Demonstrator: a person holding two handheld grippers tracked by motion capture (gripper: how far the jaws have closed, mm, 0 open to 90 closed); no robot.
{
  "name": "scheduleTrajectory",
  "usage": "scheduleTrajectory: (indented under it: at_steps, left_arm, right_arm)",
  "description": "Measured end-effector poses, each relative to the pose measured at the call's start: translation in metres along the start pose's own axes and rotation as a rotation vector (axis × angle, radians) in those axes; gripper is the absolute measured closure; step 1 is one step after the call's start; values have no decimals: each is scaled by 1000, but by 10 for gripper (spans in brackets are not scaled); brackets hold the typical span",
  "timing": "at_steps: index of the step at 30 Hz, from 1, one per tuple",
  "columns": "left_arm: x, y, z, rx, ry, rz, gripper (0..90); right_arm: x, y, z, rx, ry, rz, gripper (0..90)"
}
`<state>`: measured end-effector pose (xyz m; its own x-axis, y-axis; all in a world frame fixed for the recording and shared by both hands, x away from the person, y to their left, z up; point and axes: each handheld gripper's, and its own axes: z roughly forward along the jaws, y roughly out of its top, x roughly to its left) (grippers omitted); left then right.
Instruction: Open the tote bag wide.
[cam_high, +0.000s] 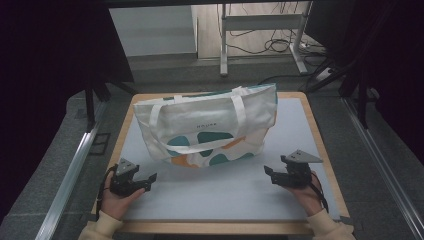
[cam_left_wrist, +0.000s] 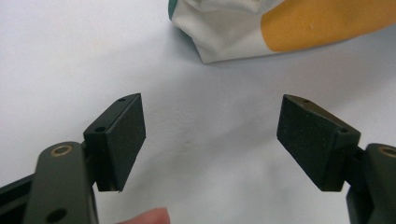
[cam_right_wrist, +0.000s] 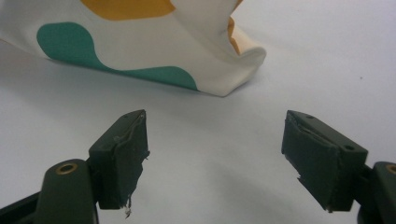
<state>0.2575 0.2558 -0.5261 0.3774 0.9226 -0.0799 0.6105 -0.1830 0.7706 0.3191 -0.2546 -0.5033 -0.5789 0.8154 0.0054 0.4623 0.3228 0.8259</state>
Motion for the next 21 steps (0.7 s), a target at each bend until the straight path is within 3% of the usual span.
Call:
scheduleTrajectory:
  at_steps: [5,9,17,21]
  left_arm:
    - [3,0,-4,-27,-2,-7,235]
    - [3,1,-3,-21,-13,-12,252]
    - [0,6,0,-31,-25,2,262]
    - [2,8,0,-39,-52,11,282]
  right_arm:
    - [0,1,6,10,6,1,233]
    - [-2,0,6,17,12,7,244]
    - [-2,0,-6,-10,14,13,267]
    - [-4,0,-6,-5,14,14,272]
